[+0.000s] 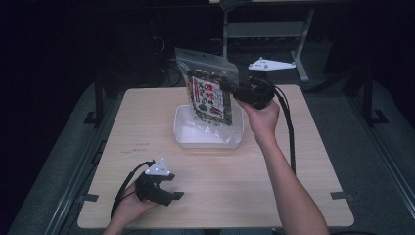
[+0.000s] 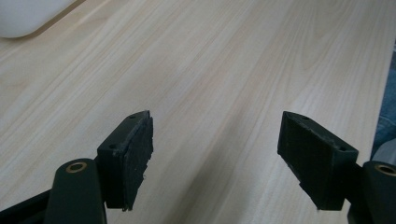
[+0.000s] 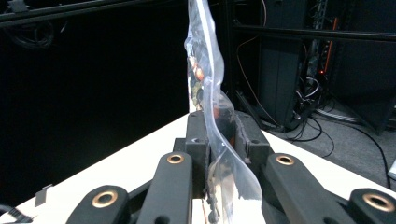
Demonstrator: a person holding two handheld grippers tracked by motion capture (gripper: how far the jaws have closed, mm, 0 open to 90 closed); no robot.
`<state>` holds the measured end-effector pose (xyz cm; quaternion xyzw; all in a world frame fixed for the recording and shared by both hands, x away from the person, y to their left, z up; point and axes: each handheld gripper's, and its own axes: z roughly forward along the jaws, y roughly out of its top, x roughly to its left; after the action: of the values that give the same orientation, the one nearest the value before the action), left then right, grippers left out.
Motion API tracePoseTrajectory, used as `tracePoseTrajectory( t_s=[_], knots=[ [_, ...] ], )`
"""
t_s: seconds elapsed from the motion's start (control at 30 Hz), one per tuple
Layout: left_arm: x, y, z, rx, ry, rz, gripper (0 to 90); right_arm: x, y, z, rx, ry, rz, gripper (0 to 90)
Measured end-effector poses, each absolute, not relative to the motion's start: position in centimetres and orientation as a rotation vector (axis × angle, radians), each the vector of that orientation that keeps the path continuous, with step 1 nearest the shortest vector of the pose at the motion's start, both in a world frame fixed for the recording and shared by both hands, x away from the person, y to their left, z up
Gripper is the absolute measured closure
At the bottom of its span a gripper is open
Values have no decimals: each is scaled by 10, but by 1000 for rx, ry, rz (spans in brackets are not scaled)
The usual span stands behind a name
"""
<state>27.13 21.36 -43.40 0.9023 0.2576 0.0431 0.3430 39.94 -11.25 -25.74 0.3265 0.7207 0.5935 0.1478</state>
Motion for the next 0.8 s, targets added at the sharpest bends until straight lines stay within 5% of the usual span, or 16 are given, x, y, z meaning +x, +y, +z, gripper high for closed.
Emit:
tracePoseTrajectory(
  t_s=[0.8],
  knots=[
    [274,218,-435,2337,684,115,247,426,-73,-292,989,2018,1662,770]
  ],
)
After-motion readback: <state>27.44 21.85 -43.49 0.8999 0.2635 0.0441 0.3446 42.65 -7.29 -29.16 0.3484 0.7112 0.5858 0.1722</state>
